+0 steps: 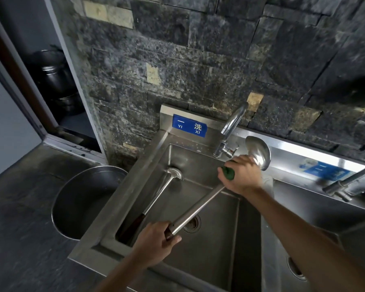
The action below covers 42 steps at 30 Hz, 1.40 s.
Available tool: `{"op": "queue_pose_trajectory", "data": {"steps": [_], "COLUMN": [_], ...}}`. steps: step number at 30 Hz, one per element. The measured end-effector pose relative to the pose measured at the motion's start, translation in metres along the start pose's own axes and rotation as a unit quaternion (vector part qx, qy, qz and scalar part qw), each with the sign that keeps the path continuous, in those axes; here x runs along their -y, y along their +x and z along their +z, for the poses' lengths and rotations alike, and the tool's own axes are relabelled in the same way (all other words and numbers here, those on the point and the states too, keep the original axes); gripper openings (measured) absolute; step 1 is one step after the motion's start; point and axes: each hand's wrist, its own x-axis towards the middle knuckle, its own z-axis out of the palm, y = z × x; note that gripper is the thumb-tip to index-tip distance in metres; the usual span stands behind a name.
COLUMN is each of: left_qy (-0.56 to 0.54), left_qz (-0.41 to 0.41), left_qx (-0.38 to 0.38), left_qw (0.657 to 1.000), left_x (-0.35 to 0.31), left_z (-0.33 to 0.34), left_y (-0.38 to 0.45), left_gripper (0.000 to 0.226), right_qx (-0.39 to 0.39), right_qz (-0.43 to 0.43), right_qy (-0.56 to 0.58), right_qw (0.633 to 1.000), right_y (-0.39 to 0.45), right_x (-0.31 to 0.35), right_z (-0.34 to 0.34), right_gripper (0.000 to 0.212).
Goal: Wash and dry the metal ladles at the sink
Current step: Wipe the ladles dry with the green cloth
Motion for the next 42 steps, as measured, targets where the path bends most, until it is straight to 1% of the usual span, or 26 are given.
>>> {"op": "queue_pose_trajectory", "data": {"steps": [2, 3, 5, 6, 8, 9, 10, 12, 13, 15, 17, 20, 22, 24, 25, 26, 27, 29, 30, 32, 33, 34, 35, 36, 39, 42], "left_qy": [0.010, 0.014, 0.035, 0.053, 0.074, 0.065, 0.036, -0.020, -0.047, -0.084, -0.086, -0.060, -0.049, -0.035, -0.033, -0.030, -0.027, -0.015, -0.016, -0.030, -0.029, -0.036, -0.057, -0.086, -0.151, -0.155], "left_qz": [-0.002, 0.004, 0.012, 0.016, 0.046, 0.054, 0.048, 0.026, 0.018, 0.017, 0.018, 0.027, 0.040, 0.049, 0.051, 0.058, 0.064, 0.093, 0.108, 0.123, 0.123, 0.118, 0.106, 0.088, 0.065, 0.064], "left_qx": [-0.011, -0.015, -0.035, -0.033, -0.027, -0.048, -0.047, -0.050, -0.062, -0.087, -0.088, -0.064, -0.059, -0.060, -0.063, -0.067, -0.066, -0.067, -0.053, -0.025, -0.016, -0.003, 0.010, 0.024, 0.058, 0.095], "left_qw": [1.000, 1.000, 0.999, 0.998, 0.996, 0.995, 0.997, 0.998, 0.997, 0.993, 0.992, 0.996, 0.996, 0.996, 0.996, 0.996, 0.995, 0.993, 0.993, 0.992, 0.992, 0.992, 0.993, 0.992, 0.985, 0.981], "left_x": [-0.005, -0.007, -0.010, -0.009, 0.001, 0.004, 0.002, -0.010, -0.014, -0.019, -0.017, -0.007, -0.001, -0.004, -0.009, -0.014, -0.021, -0.029, -0.031, -0.035, -0.038, -0.042, -0.045, -0.048, -0.049, -0.046], "left_z": [-0.008, -0.009, -0.007, -0.004, 0.007, 0.007, 0.000, -0.017, -0.021, -0.029, -0.033, -0.042, -0.045, -0.046, -0.046, -0.043, -0.041, -0.034, -0.032, -0.027, -0.028, -0.029, -0.031, -0.032, -0.038, -0.050], "left_y": [0.005, 0.009, 0.017, 0.020, 0.030, 0.032, 0.030, 0.024, 0.022, 0.015, 0.010, 0.003, 0.000, -0.002, 0.000, 0.005, 0.009, 0.018, 0.021, 0.022, 0.020, 0.019, 0.016, 0.013, 0.002, -0.009], "left_gripper": [0.044, 0.042, 0.028, 0.030, 0.049, 0.046, 0.038, 0.021, 0.024, 0.044, 0.048, 0.044, 0.039, 0.039, 0.038, 0.036, 0.032, 0.025, 0.026, 0.032, 0.031, 0.025, 0.019, 0.020, 0.031, 0.033], "right_qx": [-0.035, -0.034, -0.035, -0.053, -0.106, -0.134, -0.157, -0.176, -0.181, -0.179, -0.162, -0.137, -0.127, -0.142, -0.155, -0.161, -0.160, -0.149, -0.142, -0.133, -0.131, -0.125, -0.117, -0.114, -0.114, -0.086], "right_qz": [0.011, -0.001, -0.051, -0.075, -0.118, -0.141, -0.170, -0.236, -0.257, -0.265, -0.241, -0.181, -0.148, -0.097, -0.073, -0.069, -0.087, -0.160, -0.191, -0.240, -0.267, -0.306, -0.346, -0.371, -0.372, -0.331], "right_qy": [0.037, 0.062, 0.107, 0.128, 0.158, 0.159, 0.156, 0.141, 0.129, 0.103, 0.059, -0.006, -0.035, -0.013, 0.012, 0.040, 0.069, 0.114, 0.132, 0.140, 0.130, 0.115, 0.098, 0.077, -0.001, -0.074], "right_qw": [0.999, 0.998, 0.992, 0.987, 0.975, 0.968, 0.960, 0.945, 0.941, 0.942, 0.955, 0.974, 0.980, 0.985, 0.985, 0.984, 0.981, 0.969, 0.962, 0.951, 0.946, 0.937, 0.926, 0.918, 0.921, 0.937], "right_y": [-0.015, -0.024, -0.046, -0.056, -0.063, -0.060, -0.054, -0.040, -0.031, -0.010, 0.017, 0.052, 0.054, 0.036, 0.023, 0.007, -0.010, -0.046, -0.058, -0.066, -0.066, -0.065, -0.061, -0.057, -0.034, 0.001], "right_x": [0.035, 0.060, 0.114, 0.137, 0.162, 0.163, 0.159, 0.142, 0.130, 0.104, 0.068, 0.008, -0.014, -0.005, 0.011, 0.034, 0.061, 0.112, 0.130, 0.136, 0.127, 0.113, 0.097, 0.082, 0.033, -0.026], "right_z": [0.001, 0.003, 0.011, 0.015, 0.018, 0.018, 0.018, 0.014, 0.013, 0.008, -0.001, -0.026, -0.035, -0.037, -0.034, -0.033, -0.029, -0.016, -0.014, -0.014, -0.014, -0.016, -0.016, -0.019, -0.033, -0.064], "right_gripper": [0.040, 0.038, 0.034, 0.033, 0.031, 0.030, 0.029, 0.028, 0.027, 0.026, 0.031, 0.046, 0.046, 0.040, 0.038, 0.036, 0.033, 0.029, 0.030, 0.037, 0.041, 0.043, 0.045, 0.046, 0.051, 0.054]}}
